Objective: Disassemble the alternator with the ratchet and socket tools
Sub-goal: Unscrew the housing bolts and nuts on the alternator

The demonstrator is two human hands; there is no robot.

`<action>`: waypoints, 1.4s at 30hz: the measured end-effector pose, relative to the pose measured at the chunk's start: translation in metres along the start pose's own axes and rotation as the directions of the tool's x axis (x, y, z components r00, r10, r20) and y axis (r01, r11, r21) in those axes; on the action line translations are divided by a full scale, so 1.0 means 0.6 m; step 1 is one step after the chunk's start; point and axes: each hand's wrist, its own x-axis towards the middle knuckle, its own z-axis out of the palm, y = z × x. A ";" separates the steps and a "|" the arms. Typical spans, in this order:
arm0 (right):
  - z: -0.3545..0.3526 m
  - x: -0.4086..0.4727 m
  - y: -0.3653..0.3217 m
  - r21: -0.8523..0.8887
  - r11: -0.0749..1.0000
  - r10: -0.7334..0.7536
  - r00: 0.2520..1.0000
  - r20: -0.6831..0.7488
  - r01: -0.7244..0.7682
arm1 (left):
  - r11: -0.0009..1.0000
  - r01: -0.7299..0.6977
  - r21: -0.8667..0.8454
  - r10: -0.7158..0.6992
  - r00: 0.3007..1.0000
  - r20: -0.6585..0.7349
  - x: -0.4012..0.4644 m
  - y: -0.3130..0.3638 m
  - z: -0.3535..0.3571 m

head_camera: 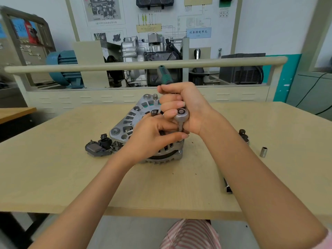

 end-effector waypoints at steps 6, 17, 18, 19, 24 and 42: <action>0.012 -0.007 0.044 -0.004 0.818 -0.534 0.756 -0.377 0.576 | 0.998 0.036 0.049 -0.034 0.999 -0.035 -0.004 -0.003 0.001; 0.019 -0.012 0.068 -0.235 0.790 -0.606 0.660 -0.444 0.566 | 0.999 0.037 -0.004 -0.037 0.997 -0.073 -0.003 0.005 -0.002; 0.016 -0.011 0.059 -0.245 0.825 -0.563 0.707 -0.428 0.509 | 0.999 0.042 -0.006 -0.043 0.996 -0.073 -0.002 0.002 0.000; 0.014 -0.011 0.051 -0.260 0.854 -0.519 0.753 -0.405 0.450 | 0.999 0.046 -0.009 -0.046 0.996 -0.072 -0.002 -0.001 0.002; 0.006 -0.012 0.029 -0.407 0.882 -0.357 0.901 -0.247 0.238 | 1.000 0.017 -0.025 -0.019 0.999 -0.044 -0.002 -0.006 -0.001; -0.008 0.002 -0.014 -0.519 0.850 0.208 0.964 0.167 -0.093 | 0.997 0.029 -0.066 -0.033 0.998 -0.055 -0.004 0.000 -0.007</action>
